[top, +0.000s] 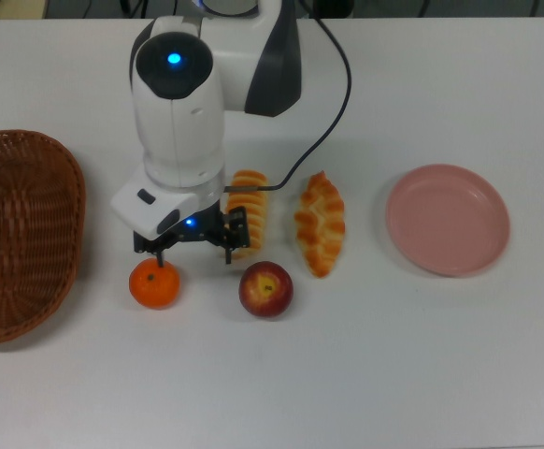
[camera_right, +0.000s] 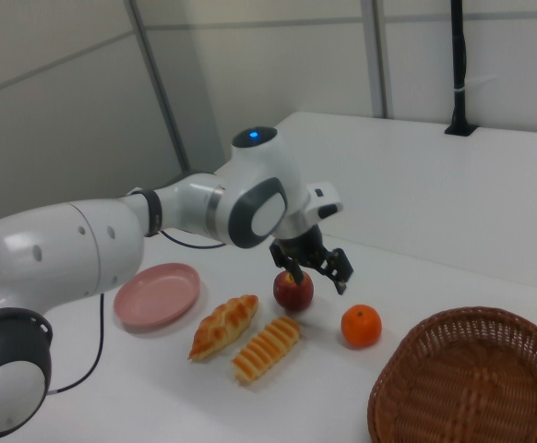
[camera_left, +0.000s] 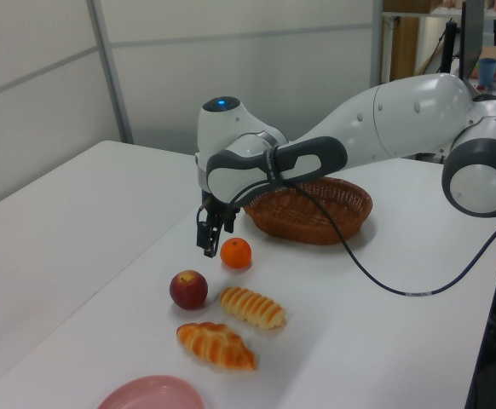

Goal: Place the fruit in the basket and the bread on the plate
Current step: 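Move the gripper down toward the orange tangerine, then close the gripper on the orange tangerine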

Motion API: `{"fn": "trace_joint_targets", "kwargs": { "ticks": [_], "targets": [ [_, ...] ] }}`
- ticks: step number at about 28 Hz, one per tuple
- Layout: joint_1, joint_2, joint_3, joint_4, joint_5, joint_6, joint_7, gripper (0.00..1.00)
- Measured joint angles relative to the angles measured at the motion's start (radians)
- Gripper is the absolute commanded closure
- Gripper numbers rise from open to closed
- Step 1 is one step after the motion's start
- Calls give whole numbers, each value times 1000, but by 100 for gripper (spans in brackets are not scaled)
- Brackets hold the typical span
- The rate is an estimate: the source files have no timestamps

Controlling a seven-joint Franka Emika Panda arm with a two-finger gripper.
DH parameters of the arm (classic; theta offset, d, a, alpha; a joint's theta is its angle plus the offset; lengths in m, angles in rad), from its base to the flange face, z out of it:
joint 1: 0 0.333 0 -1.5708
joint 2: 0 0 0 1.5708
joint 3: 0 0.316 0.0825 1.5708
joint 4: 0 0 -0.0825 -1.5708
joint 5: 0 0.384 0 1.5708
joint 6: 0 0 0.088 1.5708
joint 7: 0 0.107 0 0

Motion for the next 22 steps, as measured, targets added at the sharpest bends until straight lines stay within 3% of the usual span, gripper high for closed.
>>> {"fn": "trace_joint_targets", "kwargs": {
  "ticks": [11,22],
  "targets": [
    [-20,11,-45,2,-59,12,0,0],
    [-40,84,-47,0,-119,25,0,0]
  ]
}}
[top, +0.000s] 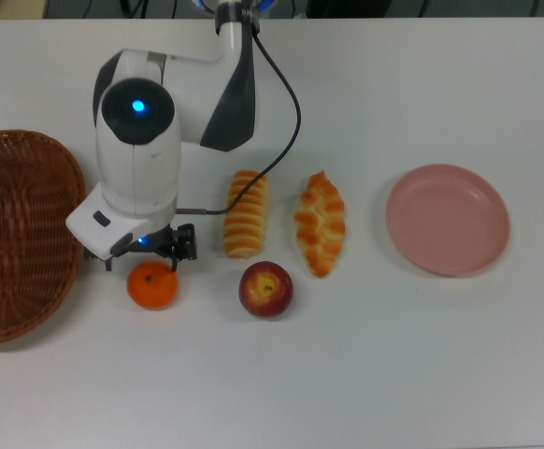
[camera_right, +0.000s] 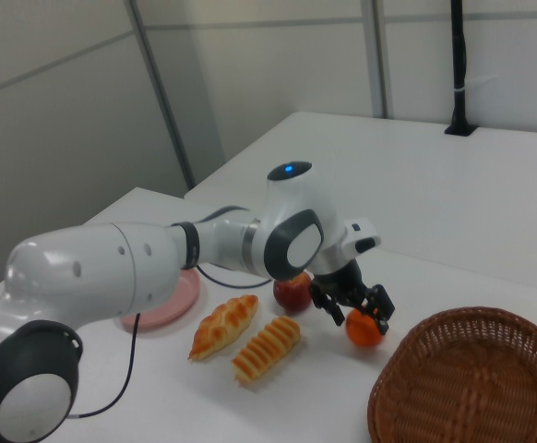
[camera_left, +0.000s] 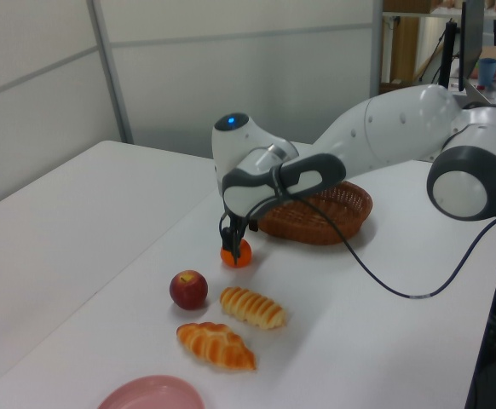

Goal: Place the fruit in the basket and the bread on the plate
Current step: 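Close the gripper on the orange tangerine, then lift the tangerine, carry it over the basket and release it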

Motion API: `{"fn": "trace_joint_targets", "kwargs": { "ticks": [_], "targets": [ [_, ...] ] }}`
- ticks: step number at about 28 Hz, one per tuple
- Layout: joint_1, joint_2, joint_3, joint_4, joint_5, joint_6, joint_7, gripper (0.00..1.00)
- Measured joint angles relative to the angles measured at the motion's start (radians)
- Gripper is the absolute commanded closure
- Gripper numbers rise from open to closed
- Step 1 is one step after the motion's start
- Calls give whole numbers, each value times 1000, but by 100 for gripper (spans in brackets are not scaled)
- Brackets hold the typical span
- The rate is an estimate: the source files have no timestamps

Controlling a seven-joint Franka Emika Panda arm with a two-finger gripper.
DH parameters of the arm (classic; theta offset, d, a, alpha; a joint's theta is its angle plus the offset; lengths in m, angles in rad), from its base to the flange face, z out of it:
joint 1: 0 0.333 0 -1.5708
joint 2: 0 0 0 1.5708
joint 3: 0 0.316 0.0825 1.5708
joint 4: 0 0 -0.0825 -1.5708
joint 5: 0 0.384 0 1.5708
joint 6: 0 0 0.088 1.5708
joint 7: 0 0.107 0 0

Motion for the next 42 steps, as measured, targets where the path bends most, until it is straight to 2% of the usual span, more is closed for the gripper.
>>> {"fn": "trace_joint_targets", "kwargs": {
  "ticks": [6,8,9,10,13,14,19,21,25,30,36,39,42],
  "targets": [
    [1,37,0,-2,-19,74,3,2],
    [1,42,0,-2,-24,79,3,22],
    [2,44,0,-2,-29,80,3,49],
    [3,45,0,-2,-37,80,3,62],
    [5,46,1,-2,-45,80,4,95],
    [6,45,1,-2,-45,80,4,100],
    [5,44,1,0,-42,82,19,100],
    [2,40,0,8,-18,88,39,100],
    [-15,0,-11,34,101,101,59,100],
    [-73,-93,-39,42,192,99,63,100],
    [-126,-130,-99,23,199,93,61,100],
    [-130,-110,-127,3,196,93,61,100],
    [-133,-64,-149,-9,163,96,61,100]
  ]
}}
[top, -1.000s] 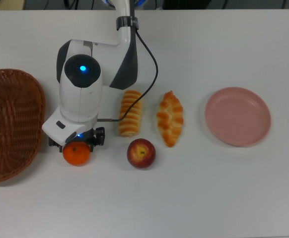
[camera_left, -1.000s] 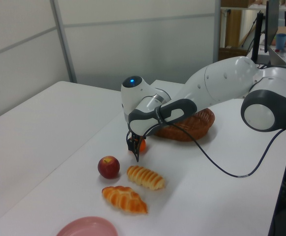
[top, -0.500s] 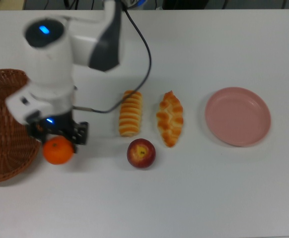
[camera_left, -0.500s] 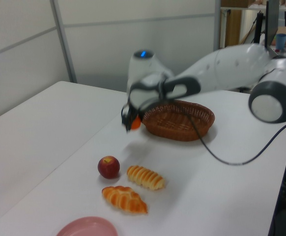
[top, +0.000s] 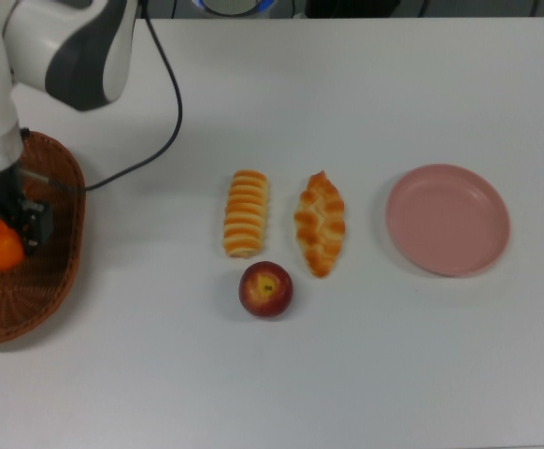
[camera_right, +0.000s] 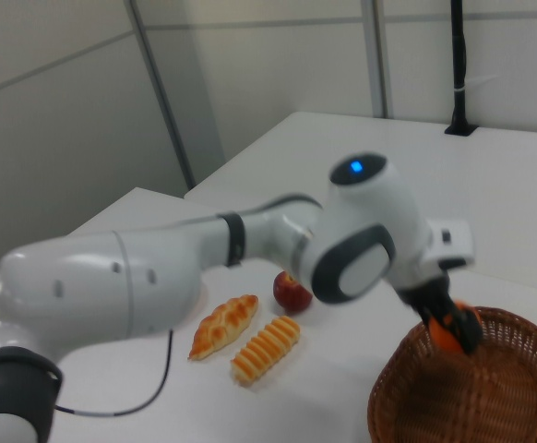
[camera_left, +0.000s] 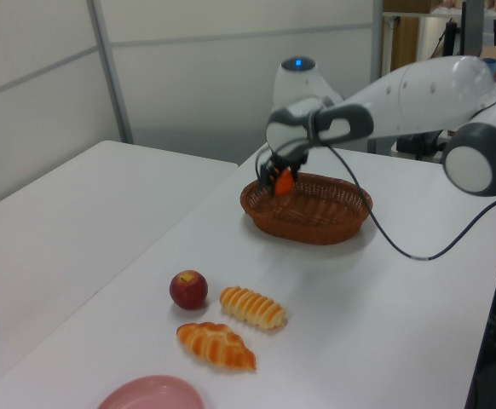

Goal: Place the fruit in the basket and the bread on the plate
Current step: 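Lift the tangerine, carry it over the basket and release it, then move the gripper to the striped bread roll and lower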

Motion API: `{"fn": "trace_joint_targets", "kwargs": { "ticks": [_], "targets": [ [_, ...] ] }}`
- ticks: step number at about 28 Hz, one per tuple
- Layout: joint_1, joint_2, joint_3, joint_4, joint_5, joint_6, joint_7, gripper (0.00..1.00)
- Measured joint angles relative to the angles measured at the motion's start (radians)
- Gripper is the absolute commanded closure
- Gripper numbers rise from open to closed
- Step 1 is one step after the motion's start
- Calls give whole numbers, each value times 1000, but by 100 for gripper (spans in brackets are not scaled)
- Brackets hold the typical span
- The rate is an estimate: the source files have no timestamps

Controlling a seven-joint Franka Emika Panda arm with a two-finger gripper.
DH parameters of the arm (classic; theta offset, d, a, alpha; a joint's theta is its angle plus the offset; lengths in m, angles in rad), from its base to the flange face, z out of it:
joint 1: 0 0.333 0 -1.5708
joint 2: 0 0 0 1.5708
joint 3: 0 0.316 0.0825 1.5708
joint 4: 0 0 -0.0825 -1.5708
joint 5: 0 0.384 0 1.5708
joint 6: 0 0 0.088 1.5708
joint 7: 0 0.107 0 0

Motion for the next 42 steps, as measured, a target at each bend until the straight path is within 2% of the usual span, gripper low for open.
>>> {"fn": "trace_joint_targets", "kwargs": {
  "ticks": [4,5,6,7,9,10,26,28,31,32,35,42],
  "targets": [
    [-10,60,-9,-7,-63,6,0,94],
    [-12,70,-9,-7,-68,8,0,88],
    [-13,78,-9,-7,-71,9,0,77],
    [-14,83,-9,-7,-73,10,0,43],
    [-13,88,-9,-7,-75,10,0,4],
    [-13,88,-9,-7,-75,10,0,0],
    [-2,64,-9,29,-78,10,2,0],
    [-1,46,-8,39,-62,10,2,0],
    [4,17,-1,45,-12,10,2,0],
    [11,3,5,45,9,10,2,0],
    [40,-19,15,45,32,10,2,0],
    [183,-34,35,34,37,-53,20,0]
  ]
}}
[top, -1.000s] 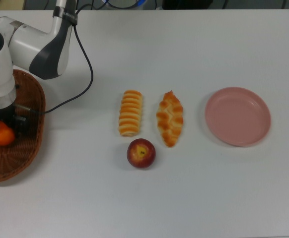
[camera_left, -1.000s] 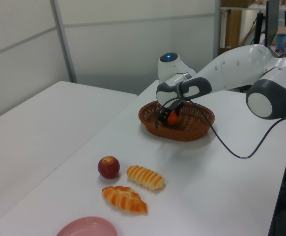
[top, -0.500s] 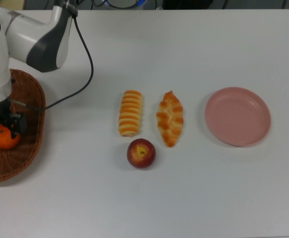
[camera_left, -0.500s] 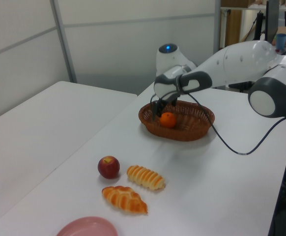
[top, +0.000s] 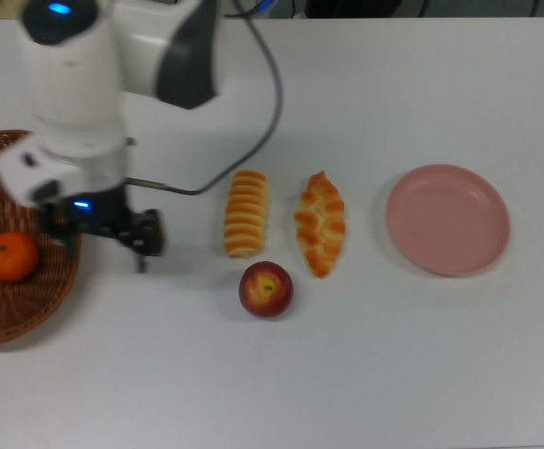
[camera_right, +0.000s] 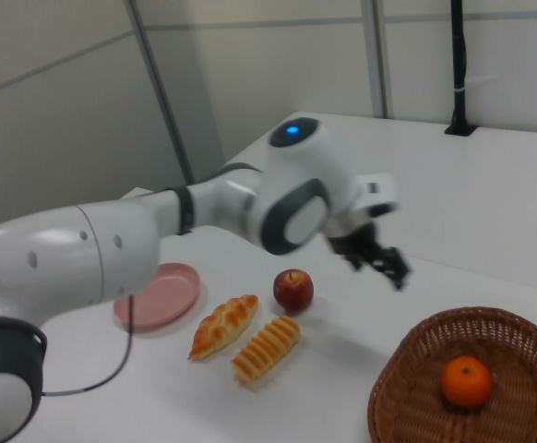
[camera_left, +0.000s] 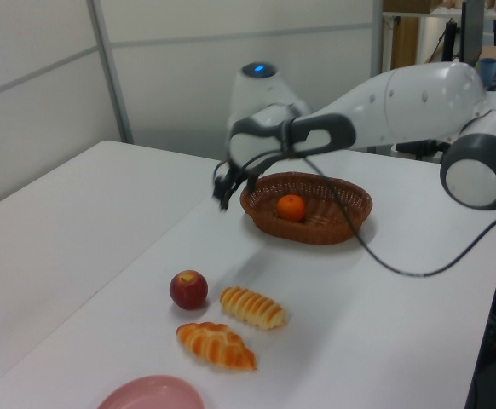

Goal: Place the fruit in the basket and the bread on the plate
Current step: 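Move the gripper to the striped bread roll and lower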

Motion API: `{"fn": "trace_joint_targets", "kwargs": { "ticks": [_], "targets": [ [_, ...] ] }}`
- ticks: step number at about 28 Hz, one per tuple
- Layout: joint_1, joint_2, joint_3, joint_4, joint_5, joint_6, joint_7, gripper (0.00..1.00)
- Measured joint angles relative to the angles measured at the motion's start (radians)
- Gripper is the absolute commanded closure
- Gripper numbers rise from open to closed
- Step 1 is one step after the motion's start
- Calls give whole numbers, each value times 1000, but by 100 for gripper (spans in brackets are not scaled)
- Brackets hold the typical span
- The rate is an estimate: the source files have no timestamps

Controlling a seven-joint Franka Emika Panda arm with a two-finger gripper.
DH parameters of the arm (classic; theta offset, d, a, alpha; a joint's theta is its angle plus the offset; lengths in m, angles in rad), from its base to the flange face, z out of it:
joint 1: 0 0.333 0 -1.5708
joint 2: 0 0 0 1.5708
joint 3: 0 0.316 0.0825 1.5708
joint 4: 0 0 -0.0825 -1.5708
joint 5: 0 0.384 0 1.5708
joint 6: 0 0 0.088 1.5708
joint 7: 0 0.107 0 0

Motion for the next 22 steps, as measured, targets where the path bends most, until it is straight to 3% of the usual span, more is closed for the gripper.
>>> {"fn": "trace_joint_targets", "kwargs": {
  "ticks": [7,15,22],
  "targets": [
    [127,1,1,-22,-2,-166,9,0],
    [193,3,1,-40,-14,-291,9,0],
    [242,29,2,-93,-66,-313,9,0]
  ]
}}
